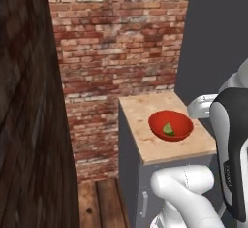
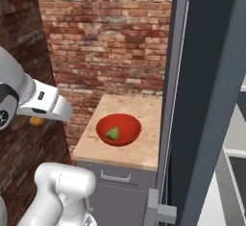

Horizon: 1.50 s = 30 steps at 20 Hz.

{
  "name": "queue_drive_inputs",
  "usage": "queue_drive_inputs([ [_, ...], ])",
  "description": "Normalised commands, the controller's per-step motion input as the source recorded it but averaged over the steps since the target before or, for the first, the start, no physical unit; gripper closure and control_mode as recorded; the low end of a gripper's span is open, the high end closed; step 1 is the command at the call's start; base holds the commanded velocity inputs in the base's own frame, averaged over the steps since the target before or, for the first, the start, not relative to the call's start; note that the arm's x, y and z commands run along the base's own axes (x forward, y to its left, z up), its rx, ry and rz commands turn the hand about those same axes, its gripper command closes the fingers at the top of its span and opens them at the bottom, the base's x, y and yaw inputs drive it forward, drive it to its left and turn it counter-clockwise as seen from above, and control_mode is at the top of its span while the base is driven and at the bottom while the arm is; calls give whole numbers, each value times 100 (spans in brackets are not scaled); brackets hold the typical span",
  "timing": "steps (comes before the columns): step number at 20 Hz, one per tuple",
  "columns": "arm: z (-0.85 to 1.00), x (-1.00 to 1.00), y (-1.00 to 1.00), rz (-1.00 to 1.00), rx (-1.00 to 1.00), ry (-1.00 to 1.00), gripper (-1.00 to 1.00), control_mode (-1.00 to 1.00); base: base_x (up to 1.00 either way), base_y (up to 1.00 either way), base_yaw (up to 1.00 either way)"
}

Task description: Take the cucumber, mushroom, and lemon wedge from the freezer and place them in the bowl on the counter.

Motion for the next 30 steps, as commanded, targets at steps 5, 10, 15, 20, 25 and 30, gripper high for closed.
queue_drive_inputs([
  [5, 0, 0, 0, 0, 0, 0, 100, 100, 42, 0, 0],
  [10, -58, 29, -1, 0, 0, 0, 100, -100, 8, 0, 0],
  [15, -68, 83, -4, 0, 0, 2, 100, -100, 0, 0, 0],
  [20, -49, 100, -30, 0, 1, 4, 100, -100, 0, 0, 0],
  [25, -51, 62, -23, 0, 0, 8, 100, -100, 0, 0, 0],
  [30, -66, 38, -2, 0, 0, 7, 100, -100, 0, 0, 0],
])
